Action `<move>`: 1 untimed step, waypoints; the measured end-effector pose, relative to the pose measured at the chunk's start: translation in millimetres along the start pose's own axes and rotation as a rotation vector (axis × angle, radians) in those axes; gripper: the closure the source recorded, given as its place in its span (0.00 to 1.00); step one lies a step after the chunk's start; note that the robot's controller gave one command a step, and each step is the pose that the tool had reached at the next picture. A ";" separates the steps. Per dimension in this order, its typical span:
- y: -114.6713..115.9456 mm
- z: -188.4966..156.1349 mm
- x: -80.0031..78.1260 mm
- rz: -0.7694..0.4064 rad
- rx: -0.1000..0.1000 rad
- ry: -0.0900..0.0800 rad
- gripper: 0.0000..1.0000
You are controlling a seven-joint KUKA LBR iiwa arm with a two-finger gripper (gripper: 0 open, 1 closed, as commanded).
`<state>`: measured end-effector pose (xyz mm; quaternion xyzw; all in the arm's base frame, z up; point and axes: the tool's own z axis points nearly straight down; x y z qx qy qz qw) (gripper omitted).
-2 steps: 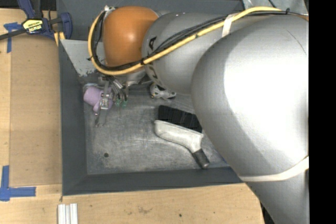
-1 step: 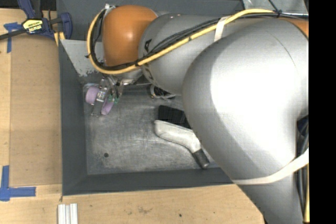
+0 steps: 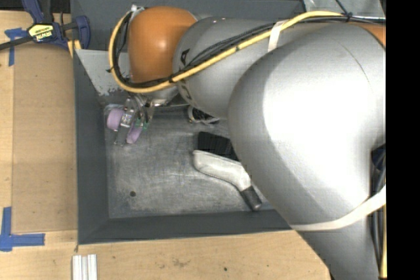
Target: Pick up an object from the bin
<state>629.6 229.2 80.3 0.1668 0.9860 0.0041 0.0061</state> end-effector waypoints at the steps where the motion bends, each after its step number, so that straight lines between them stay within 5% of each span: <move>1: 1.9 -138.6 10.9 -0.013 0.008 0.008 1.00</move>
Offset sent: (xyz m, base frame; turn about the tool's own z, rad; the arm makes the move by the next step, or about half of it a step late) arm 0.0000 0.0000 0.0000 0.0000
